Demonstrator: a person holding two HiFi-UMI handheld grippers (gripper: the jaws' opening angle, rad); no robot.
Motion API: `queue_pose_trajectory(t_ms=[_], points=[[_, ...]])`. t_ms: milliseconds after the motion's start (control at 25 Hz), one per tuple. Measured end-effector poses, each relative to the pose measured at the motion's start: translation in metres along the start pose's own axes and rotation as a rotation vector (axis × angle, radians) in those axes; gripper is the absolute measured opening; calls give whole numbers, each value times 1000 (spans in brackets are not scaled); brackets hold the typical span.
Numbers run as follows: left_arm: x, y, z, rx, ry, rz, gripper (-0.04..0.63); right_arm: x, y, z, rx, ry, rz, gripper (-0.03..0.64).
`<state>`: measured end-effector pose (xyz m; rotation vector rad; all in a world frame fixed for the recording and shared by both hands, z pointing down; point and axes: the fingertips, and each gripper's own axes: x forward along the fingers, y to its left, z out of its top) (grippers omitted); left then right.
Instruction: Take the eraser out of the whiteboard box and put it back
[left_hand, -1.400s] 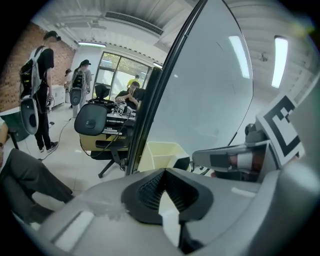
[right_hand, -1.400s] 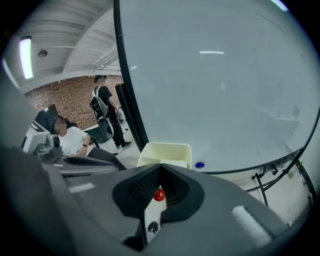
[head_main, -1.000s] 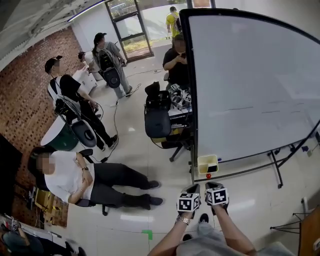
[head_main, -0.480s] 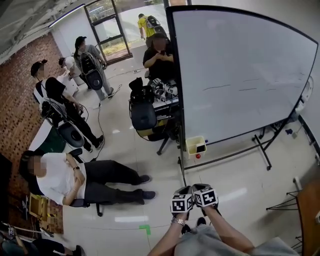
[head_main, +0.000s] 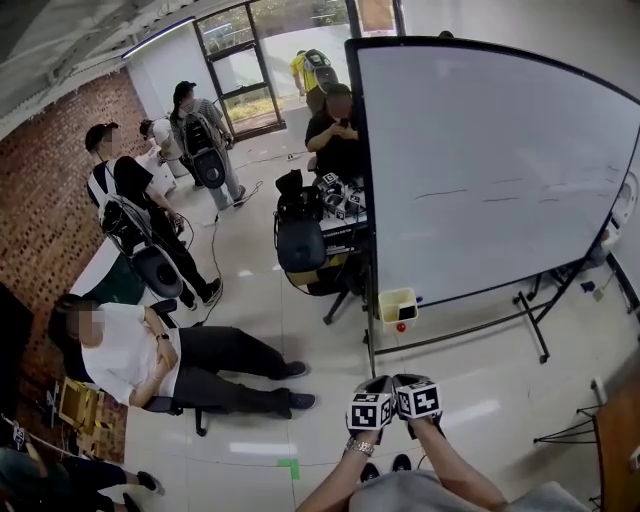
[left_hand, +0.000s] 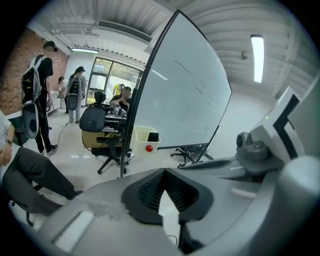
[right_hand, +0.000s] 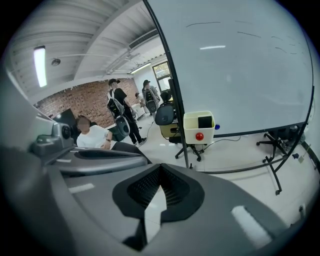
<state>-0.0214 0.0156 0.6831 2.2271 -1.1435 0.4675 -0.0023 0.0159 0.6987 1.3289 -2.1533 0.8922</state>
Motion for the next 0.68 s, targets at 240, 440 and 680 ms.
queue_pose_trajectory(t_ms=[240,440,680], points=[[1,-2,5,-8,-20,8,6,-2,-2,1,-11,3,16,2],[2,-2,9,-6,-27,13,6,-2,-1,7,-16,0,30,2],[1,4,7,-16,-31,25,6,-1,4,6,-16,2,47,2]])
